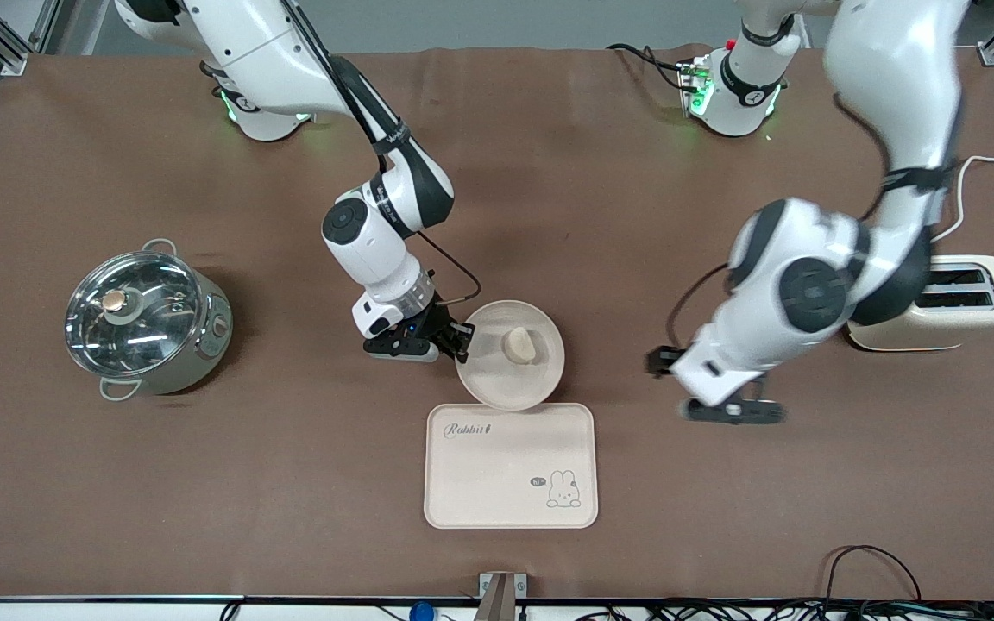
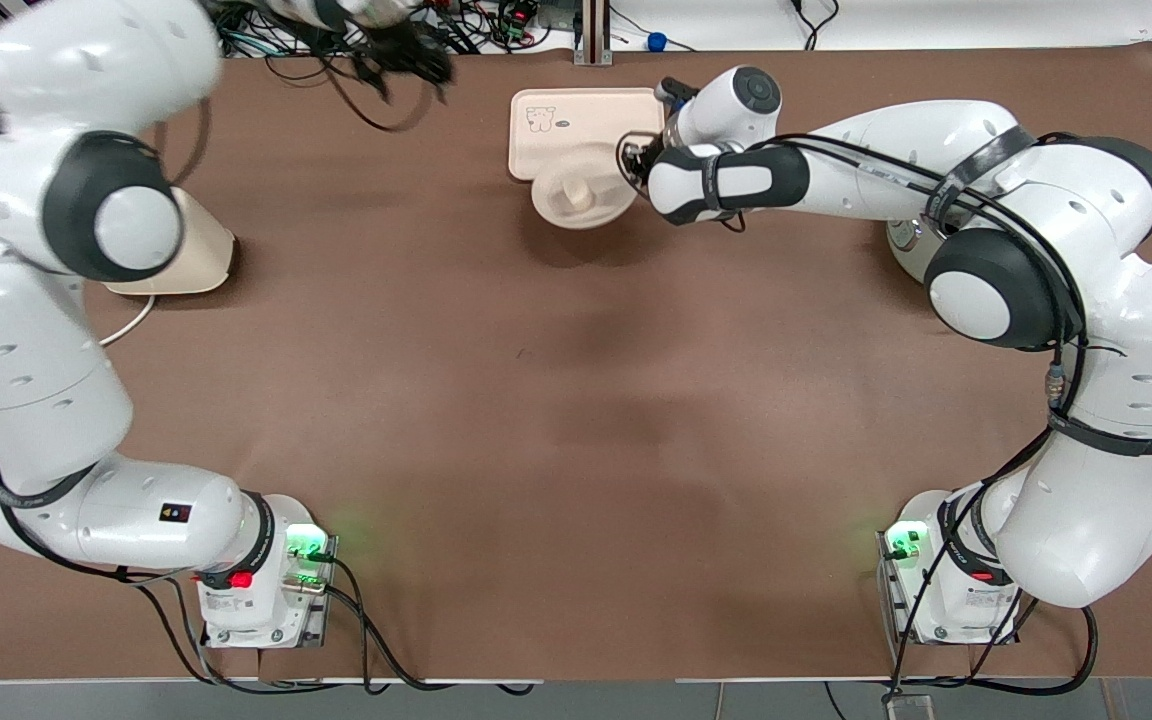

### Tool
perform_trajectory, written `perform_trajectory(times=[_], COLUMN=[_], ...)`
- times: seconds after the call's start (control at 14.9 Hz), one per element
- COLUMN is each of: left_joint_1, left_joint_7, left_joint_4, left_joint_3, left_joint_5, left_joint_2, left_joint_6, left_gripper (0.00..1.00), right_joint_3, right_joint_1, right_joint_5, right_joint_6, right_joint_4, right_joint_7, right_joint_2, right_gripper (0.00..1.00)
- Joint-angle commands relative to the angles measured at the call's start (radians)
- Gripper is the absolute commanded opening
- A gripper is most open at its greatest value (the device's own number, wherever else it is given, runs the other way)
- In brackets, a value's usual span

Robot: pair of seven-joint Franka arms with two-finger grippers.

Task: Place bun in plate and plate on tray
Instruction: 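Slide the plate onto the tray with the right gripper while the left gripper withdraws, then settle the plate on the tray and open the right gripper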

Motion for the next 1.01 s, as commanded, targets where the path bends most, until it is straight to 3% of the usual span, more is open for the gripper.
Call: perform_trajectory(times=[0.0,0.27,0.47,0.67,0.94], left_joint_1=[0.105,0.208,0.216,0.214,0.205], left_joint_7=[0.171,0.250,0.241,0.245,0.247], left_joint_4=[-0.034,-0.029,-0.034,-0.041,-0.043], left_joint_3=[-0.006,-0.013,-0.010,-0.012,-0.026], left_joint_5=[0.026,0.003,-0.074,-0.075,-0.074], left_joint_2=[-0.127,-0.299,-0.420,-0.437,-0.450], left_joint_6=[-0.074,-0.270,-0.399,-0.401,-0.404], left_gripper=[1.00,1.00,1.00,1.00,1.00], right_joint_3=[0.002,-0.003,-0.003,-0.003,-0.001], right_joint_1=[-0.007,-0.041,-0.073,-0.069,-0.070], right_joint_5=[0.083,0.122,0.116,0.108,0.115], right_joint_6=[-0.001,0.003,0.026,0.058,0.199], right_joint_4=[0.124,0.372,0.563,0.566,0.456], right_joint_7=[-0.001,-0.001,-0.014,-0.030,-0.129], right_joint_2=[0.057,0.264,0.434,0.459,0.458], right_gripper=[0.00,0.00,0.00,0.00,0.00])
